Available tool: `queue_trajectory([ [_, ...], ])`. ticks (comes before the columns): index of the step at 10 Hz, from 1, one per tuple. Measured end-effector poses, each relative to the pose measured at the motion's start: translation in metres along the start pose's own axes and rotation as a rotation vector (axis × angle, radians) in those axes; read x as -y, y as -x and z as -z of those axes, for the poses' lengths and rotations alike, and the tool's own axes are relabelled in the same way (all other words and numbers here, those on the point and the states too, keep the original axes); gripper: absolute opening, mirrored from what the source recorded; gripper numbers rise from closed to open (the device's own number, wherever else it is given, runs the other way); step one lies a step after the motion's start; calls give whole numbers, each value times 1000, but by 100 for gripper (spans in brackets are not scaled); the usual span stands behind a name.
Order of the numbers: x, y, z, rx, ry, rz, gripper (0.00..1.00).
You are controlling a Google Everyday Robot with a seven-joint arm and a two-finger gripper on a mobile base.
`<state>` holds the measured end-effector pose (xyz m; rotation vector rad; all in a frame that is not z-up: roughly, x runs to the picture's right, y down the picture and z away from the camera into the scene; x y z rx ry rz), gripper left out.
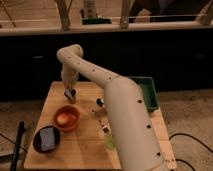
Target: Place towel in metal cup
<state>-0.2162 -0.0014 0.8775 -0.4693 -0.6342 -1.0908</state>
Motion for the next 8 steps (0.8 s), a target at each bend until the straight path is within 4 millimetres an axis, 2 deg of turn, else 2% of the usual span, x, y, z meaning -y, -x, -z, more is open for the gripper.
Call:
queue_trajectory([
  [3, 1, -3, -1, 8, 8, 1, 56],
  [5, 2, -4, -1, 14, 8, 4, 72],
  [6, 3, -5, -2, 18, 8, 6, 79],
  [8, 2, -6, -2, 24, 6, 8, 80],
])
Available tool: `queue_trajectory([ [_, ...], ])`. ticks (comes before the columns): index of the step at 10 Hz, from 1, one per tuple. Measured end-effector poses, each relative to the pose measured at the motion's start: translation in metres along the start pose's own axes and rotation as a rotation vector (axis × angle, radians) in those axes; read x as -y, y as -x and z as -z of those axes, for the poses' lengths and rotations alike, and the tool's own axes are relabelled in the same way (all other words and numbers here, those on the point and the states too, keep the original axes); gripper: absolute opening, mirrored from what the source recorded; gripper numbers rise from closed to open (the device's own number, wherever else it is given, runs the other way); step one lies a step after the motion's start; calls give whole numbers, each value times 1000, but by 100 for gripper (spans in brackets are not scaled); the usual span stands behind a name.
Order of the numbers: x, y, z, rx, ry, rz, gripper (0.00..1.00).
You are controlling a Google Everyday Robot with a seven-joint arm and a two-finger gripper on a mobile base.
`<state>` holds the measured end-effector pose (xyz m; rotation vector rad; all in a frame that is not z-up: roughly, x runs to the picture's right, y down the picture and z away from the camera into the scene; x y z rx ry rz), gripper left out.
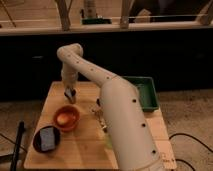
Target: Place towel in metal cup
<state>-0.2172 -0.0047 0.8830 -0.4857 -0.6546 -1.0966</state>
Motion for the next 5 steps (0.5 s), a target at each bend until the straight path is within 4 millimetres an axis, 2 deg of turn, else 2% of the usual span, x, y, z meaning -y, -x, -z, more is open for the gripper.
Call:
queue_trajectory([
  [5, -1, -2, -1, 13, -11, 6, 80],
])
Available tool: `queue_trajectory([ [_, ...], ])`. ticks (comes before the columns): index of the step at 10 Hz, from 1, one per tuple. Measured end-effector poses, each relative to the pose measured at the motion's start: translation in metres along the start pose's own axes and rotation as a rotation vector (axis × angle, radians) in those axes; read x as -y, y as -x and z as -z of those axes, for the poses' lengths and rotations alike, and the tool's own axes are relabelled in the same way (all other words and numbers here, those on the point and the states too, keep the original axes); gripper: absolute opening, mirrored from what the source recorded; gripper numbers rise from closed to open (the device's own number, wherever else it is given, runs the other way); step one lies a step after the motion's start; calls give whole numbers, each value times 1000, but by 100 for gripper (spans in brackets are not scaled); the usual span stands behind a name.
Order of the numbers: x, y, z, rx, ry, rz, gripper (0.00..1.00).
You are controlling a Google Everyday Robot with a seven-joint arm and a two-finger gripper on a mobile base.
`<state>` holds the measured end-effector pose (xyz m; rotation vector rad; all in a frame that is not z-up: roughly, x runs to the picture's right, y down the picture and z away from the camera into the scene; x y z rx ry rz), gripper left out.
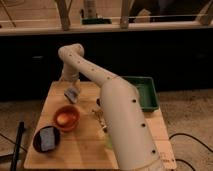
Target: Place towel in metal cup
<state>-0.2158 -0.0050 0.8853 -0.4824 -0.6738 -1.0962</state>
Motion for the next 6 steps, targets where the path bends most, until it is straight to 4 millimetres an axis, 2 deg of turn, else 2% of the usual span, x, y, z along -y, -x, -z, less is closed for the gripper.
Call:
queue_trajectory([
  [6, -2, 1, 1, 10, -2, 11, 80],
])
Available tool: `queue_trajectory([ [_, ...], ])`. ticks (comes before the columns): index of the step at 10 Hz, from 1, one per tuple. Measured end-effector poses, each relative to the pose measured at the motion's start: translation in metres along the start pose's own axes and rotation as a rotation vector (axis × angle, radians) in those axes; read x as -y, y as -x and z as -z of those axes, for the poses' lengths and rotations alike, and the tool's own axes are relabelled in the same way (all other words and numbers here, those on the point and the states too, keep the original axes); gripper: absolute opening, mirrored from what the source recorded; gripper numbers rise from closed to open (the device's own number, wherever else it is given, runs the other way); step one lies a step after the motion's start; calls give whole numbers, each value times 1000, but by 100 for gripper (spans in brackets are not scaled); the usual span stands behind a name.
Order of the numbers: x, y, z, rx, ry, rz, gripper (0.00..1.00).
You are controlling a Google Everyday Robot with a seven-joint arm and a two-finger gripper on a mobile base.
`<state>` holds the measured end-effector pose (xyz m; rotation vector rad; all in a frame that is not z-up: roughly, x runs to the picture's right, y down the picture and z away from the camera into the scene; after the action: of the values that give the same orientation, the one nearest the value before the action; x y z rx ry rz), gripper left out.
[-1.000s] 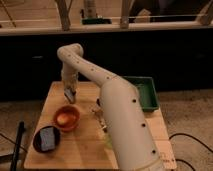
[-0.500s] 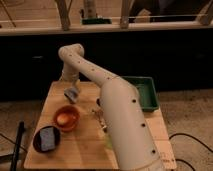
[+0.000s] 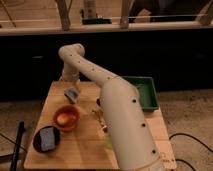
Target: Place towel in metal cup
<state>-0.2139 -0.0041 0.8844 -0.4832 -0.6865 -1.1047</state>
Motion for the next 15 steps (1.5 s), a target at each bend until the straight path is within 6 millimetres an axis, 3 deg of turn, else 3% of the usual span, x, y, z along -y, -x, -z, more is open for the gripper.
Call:
queue_trajectory([
  [15, -2, -1, 3, 1, -38, 16, 80],
])
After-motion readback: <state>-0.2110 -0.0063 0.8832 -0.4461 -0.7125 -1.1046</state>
